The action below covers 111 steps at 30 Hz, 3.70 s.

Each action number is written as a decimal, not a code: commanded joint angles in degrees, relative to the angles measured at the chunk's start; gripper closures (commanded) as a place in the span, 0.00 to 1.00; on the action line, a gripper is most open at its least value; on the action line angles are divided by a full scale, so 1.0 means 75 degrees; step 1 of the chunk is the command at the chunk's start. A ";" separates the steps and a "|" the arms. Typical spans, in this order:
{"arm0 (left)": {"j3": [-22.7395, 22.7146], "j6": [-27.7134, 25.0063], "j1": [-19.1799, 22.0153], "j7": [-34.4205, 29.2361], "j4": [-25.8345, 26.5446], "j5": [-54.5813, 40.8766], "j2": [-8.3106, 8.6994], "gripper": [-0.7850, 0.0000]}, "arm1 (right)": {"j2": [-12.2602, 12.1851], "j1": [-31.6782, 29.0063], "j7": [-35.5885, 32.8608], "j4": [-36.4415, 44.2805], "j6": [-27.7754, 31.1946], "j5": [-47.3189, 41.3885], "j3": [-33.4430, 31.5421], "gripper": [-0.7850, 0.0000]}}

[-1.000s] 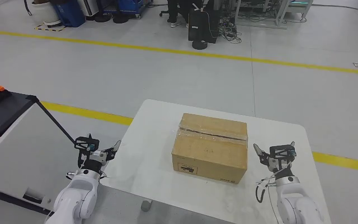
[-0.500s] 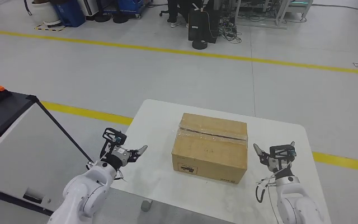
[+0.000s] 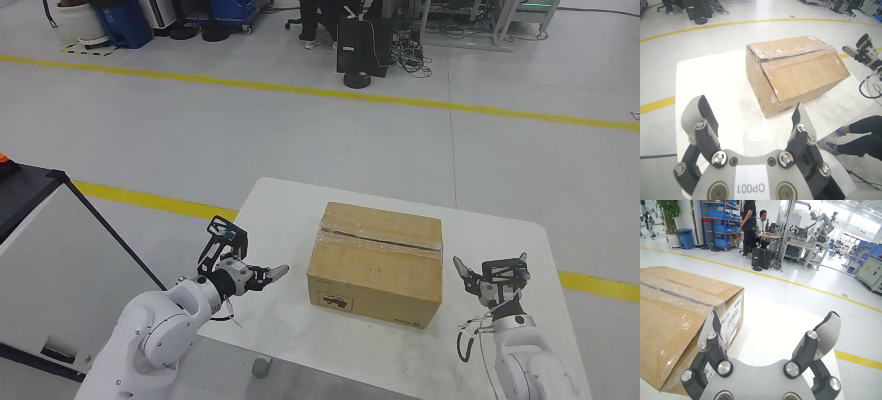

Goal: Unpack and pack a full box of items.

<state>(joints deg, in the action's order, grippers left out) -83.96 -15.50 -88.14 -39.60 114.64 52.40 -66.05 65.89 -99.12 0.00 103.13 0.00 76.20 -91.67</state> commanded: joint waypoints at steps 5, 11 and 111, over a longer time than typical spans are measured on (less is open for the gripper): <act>0.0000 0.0000 0.0000 0.0000 0.0000 -0.0003 0.0000 0.00 | 0.0000 0.0000 0.0000 0.0000 0.0000 0.0000 0.0000 0.00; 0.0000 0.0000 0.0000 0.0000 0.0000 -0.0003 0.0000 0.00 | 0.0000 0.0000 0.0000 0.0000 0.0000 0.0000 0.0000 0.00; 0.2989 -0.0494 0.5135 -0.1398 -0.6156 -0.5165 -0.0469 0.56 | 0.0000 0.0000 0.0000 0.0000 0.0000 0.0000 0.0000 0.00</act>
<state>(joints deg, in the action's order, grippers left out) -61.59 -19.20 -49.66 -49.89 68.21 13.61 -69.59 65.89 -99.12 0.00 103.13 0.00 76.20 -91.67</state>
